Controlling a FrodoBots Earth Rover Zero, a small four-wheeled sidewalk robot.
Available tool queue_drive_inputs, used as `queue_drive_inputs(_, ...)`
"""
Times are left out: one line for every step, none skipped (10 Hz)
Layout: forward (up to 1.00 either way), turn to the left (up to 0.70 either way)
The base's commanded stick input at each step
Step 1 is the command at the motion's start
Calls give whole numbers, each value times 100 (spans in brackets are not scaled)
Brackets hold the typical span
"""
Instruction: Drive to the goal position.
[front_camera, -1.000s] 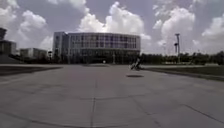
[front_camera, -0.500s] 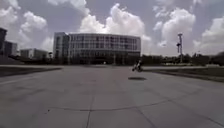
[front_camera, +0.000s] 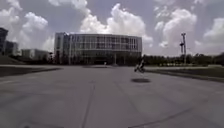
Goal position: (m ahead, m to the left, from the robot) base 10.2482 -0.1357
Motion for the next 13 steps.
queue_drive_inputs(70,4)
queue_drive_inputs(70,4)
queue_drive_inputs(70,4)
queue_drive_inputs(70,4)
queue_drive_inputs(70,4)
queue_drive_inputs(70,4)
queue_drive_inputs(70,4)
queue_drive_inputs(70,4)
queue_drive_inputs(70,4)
queue_drive_inputs(70,4)
queue_drive_inputs(70,4)
queue_drive_inputs(70,4)
queue_drive_inputs(70,4)
